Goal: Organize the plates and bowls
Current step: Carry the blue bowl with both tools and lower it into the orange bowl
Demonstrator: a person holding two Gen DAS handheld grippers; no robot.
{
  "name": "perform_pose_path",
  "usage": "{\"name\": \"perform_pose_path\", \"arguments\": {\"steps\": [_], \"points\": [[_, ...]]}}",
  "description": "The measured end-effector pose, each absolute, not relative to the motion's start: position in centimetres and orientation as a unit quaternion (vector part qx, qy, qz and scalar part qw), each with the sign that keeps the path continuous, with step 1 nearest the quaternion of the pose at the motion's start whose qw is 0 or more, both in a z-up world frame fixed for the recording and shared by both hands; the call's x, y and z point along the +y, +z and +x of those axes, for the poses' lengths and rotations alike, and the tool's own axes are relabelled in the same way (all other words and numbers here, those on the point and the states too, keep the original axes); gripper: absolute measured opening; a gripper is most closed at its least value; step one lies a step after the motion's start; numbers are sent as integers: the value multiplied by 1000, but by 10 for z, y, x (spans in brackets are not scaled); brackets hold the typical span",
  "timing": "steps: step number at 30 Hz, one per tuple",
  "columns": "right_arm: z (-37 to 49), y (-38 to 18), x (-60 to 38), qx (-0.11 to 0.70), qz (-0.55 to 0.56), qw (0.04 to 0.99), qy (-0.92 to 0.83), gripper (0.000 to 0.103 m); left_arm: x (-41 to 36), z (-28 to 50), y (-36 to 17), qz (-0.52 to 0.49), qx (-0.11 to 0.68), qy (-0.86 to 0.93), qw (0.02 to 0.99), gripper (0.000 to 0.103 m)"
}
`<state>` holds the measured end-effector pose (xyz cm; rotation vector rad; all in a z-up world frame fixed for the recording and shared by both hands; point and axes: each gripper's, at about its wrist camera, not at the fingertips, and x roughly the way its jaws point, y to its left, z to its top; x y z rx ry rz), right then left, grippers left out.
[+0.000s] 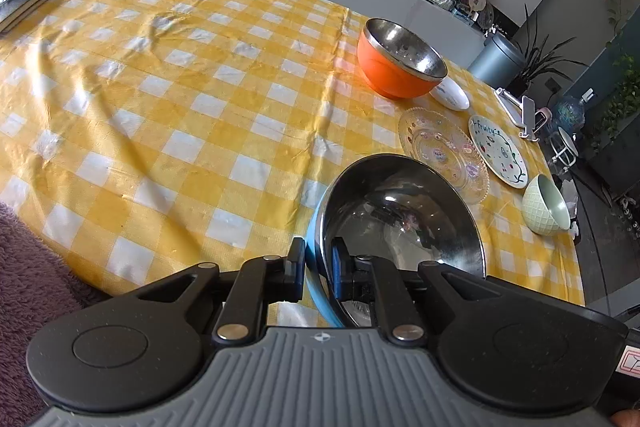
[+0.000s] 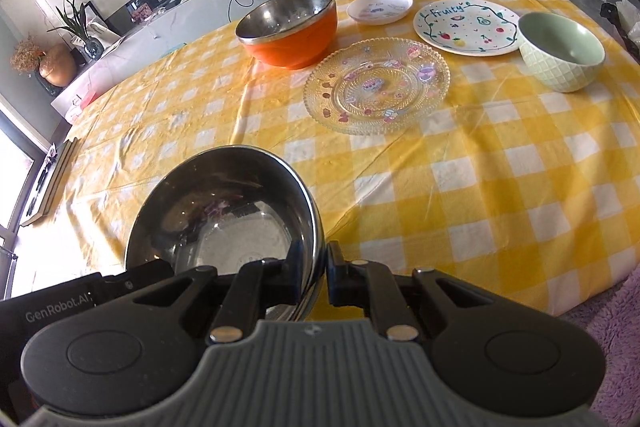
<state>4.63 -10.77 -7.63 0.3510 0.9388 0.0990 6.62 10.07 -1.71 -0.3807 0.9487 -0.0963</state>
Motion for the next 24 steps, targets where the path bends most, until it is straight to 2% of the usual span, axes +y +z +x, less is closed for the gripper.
{"name": "perform_pose_path", "arguments": {"steps": [9, 19, 20, 22, 23, 24], "points": [[51, -84, -112, 458, 184, 869, 38, 10, 102, 72, -24, -195, 452, -51, 869, 15], [60, -84, -111, 451, 196, 870, 41, 16, 106, 85, -28, -209, 454, -45, 865, 15], [60, -83, -110, 450, 194, 871, 41, 17, 106, 84, -28, -207, 452, -43, 866, 16], [58, -79, -109, 443, 184, 877, 40, 24, 106, 83, -26, -203, 447, -38, 871, 29], [57, -77, -109, 437, 179, 881, 40, 28, 106, 82, -24, -198, 440, -33, 875, 31], [56, -74, -109, 431, 175, 884, 41, 29, 105, 81, -22, -194, 436, -31, 878, 34]]}}
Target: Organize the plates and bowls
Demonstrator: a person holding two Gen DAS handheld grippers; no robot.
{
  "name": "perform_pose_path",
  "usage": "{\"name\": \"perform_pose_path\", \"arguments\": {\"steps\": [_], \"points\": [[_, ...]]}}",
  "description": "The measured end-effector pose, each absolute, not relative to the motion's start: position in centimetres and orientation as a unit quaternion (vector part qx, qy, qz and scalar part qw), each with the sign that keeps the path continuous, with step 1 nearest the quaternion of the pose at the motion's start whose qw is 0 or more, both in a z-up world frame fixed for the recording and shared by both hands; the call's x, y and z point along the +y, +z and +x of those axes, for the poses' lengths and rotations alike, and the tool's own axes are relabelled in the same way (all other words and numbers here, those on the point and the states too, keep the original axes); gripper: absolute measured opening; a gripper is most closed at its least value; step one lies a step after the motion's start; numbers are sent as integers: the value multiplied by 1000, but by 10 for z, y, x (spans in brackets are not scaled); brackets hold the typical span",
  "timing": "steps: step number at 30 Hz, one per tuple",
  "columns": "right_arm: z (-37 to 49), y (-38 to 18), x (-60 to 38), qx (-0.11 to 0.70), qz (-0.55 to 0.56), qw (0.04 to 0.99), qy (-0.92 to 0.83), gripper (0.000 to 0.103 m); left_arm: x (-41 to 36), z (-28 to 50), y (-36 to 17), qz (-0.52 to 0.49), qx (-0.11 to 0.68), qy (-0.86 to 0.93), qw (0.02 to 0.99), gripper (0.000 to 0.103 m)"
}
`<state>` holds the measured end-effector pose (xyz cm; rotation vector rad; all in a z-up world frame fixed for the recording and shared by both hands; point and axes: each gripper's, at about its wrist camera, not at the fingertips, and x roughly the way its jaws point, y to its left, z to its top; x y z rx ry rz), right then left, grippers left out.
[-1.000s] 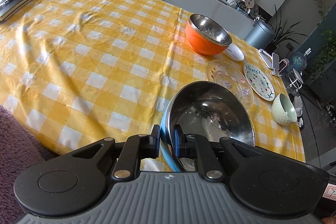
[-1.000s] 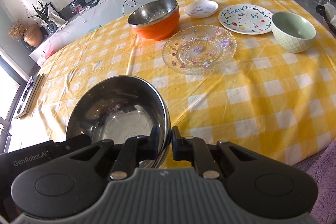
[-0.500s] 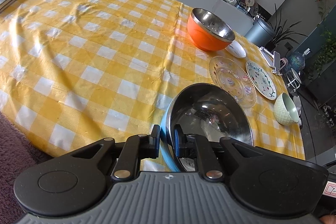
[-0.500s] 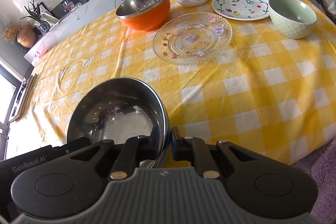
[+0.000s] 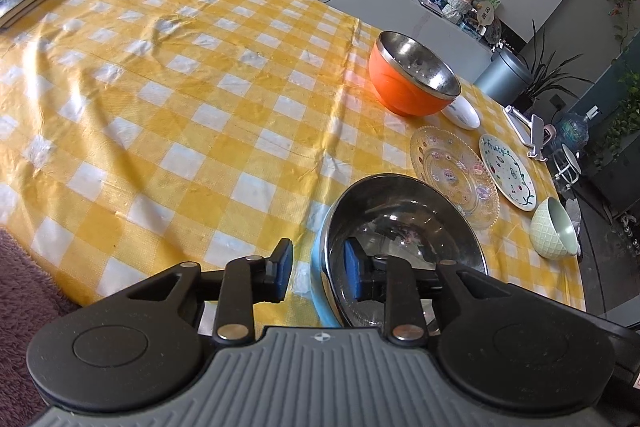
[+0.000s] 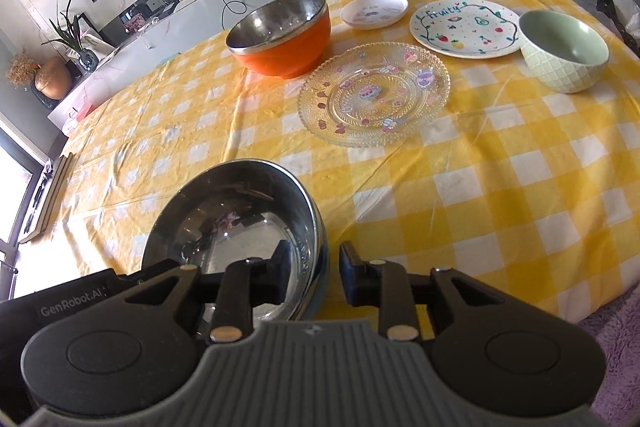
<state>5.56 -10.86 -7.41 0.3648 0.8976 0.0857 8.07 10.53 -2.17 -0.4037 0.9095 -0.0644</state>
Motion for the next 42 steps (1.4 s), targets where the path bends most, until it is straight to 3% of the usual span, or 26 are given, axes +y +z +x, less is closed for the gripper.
{"name": "perform_pose_path", "arguments": {"steps": [9, 25, 42], "points": [[47, -41, -122, 386, 171, 905, 47, 31, 105, 76, 18, -164, 393, -50, 903, 45], [131, -12, -149, 393, 156, 906, 34, 31, 88, 174, 58, -128, 425, -108, 890, 45], [300, -36, -141, 431, 140, 891, 21, 30, 79, 332, 3, -161, 473, -68, 864, 45]]}}
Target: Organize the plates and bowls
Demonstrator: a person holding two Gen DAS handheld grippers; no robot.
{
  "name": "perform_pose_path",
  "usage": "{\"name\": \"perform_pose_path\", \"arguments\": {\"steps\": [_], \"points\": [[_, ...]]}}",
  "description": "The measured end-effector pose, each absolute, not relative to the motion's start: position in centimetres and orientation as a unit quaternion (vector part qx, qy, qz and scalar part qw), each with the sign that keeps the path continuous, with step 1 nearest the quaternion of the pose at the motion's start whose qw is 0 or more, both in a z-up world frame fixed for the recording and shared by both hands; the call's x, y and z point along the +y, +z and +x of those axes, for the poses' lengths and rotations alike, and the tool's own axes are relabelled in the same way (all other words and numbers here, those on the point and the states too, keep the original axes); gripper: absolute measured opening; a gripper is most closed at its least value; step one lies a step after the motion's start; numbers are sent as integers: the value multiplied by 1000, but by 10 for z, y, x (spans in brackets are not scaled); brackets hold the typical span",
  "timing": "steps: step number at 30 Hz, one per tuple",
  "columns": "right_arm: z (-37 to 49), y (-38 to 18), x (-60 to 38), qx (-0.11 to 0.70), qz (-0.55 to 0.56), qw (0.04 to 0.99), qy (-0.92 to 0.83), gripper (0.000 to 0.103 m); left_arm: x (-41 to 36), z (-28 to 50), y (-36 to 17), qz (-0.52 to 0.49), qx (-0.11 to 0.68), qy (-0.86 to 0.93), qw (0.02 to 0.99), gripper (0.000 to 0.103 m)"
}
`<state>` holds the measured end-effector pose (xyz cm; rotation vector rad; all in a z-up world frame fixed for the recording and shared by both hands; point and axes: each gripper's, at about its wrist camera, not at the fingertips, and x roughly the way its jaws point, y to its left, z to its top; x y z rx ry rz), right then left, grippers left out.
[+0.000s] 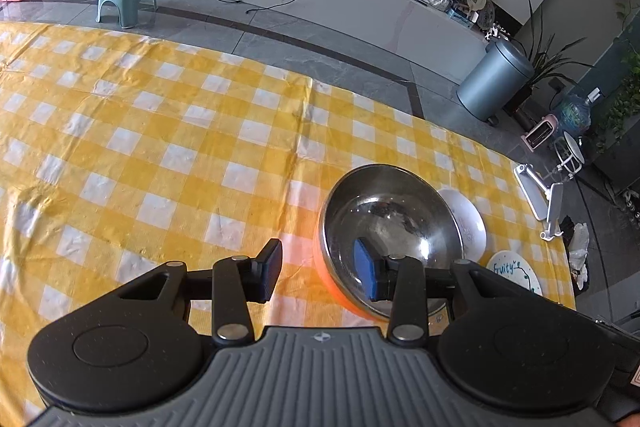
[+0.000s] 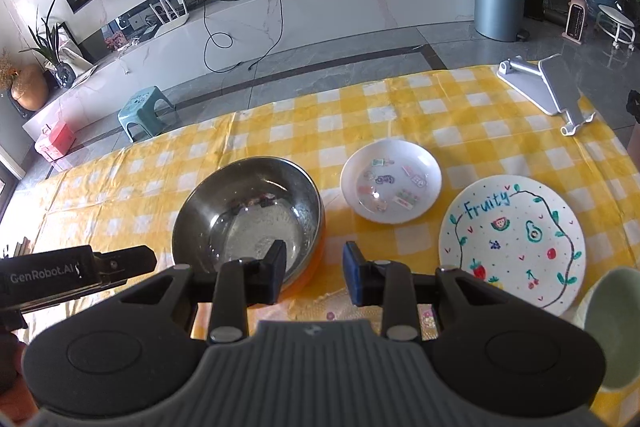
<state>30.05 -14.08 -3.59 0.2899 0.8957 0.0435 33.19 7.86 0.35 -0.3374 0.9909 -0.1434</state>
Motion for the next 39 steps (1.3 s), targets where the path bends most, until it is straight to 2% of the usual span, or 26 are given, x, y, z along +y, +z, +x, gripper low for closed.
{"name": "perform_pose_path", "arguments": {"steps": [4, 6, 16, 23, 39], "points": [[325, -53, -139, 445, 148, 883, 14, 31, 75, 351, -15, -165, 480, -62, 860, 45], [334, -62, -138, 451, 149, 880, 10, 30, 73, 357, -22, -163, 485, -62, 857, 41], [346, -82, -138, 459, 162, 873, 13, 9, 63, 363, -32, -155, 495, -76, 852, 12], [334, -70, -134, 455, 151, 877, 9, 8, 59, 350, -19, -139, 492, -71, 856, 10], [247, -3, -127, 463, 149, 873, 43, 6, 66, 266, 58, -97, 492, -69, 862, 10]]}}
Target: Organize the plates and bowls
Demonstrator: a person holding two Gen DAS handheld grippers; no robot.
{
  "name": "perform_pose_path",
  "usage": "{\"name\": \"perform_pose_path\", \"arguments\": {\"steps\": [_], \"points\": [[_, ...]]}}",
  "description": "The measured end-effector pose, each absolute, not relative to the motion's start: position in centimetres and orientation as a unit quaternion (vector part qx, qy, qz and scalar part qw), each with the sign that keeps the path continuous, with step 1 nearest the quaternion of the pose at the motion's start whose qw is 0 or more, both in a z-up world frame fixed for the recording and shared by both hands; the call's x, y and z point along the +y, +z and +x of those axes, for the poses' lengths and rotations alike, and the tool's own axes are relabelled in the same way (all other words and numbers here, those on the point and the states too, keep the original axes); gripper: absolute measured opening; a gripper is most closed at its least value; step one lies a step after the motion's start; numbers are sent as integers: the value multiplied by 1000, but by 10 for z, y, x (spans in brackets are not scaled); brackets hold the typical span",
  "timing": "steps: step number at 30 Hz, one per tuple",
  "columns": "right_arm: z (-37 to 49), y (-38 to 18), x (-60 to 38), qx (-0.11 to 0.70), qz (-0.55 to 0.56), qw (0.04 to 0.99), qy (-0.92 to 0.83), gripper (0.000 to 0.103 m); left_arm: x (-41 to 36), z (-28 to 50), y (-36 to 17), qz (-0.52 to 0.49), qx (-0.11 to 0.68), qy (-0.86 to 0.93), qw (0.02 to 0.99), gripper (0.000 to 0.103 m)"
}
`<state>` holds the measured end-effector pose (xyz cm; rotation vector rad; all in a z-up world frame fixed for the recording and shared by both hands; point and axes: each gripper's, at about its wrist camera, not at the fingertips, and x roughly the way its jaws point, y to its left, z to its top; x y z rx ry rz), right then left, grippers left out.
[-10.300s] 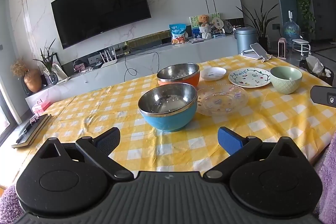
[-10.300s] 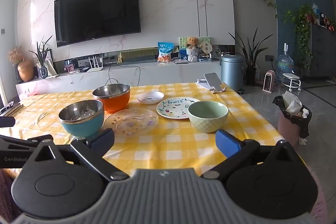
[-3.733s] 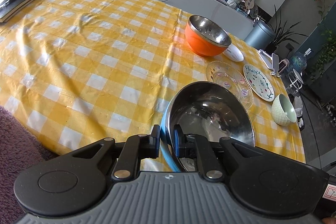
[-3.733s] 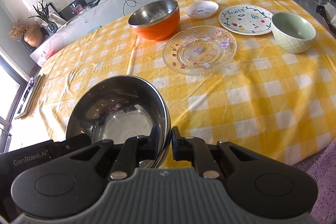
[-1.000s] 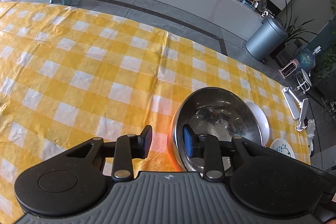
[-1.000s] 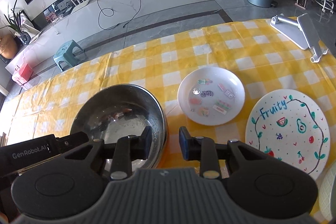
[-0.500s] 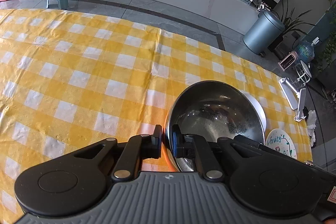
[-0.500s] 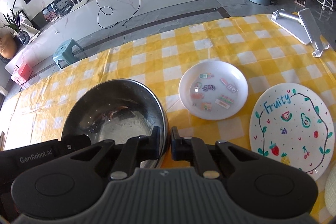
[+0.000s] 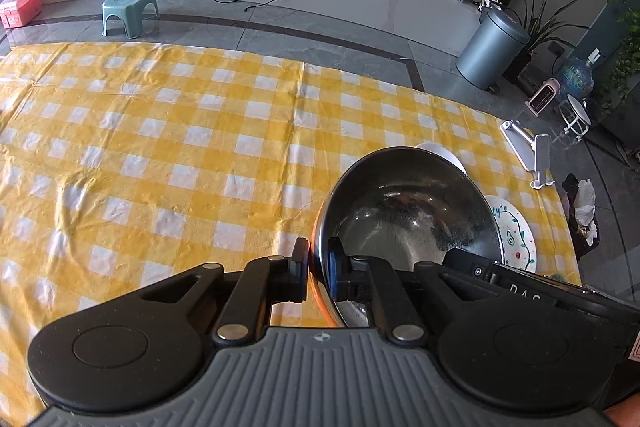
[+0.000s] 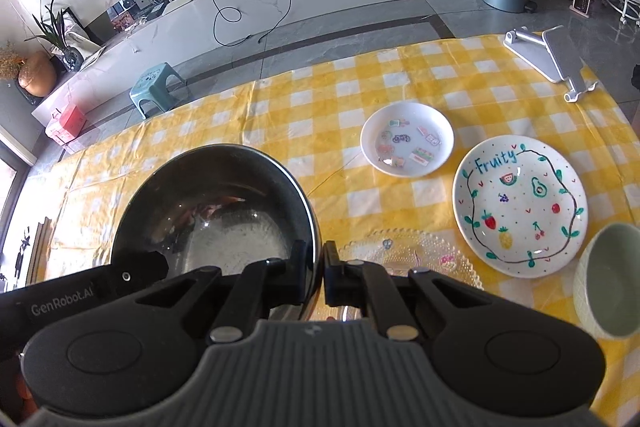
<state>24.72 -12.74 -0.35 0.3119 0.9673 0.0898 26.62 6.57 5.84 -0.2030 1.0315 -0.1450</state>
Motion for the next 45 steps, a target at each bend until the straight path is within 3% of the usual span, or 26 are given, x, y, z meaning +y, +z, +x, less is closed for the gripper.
{"name": "perform_pose_path", "arguments": {"steps": [18, 27, 45], "points": [[96, 55, -124, 450, 143, 878, 86, 6, 79, 132, 112, -72, 486, -80, 868, 10], [62, 33, -123, 480, 145, 860, 97, 6, 84, 104, 95, -68, 512, -85, 852, 11], [89, -22, -118, 540, 139, 827, 79, 6, 94, 123, 31, -104, 575, -81, 807, 10]]}}
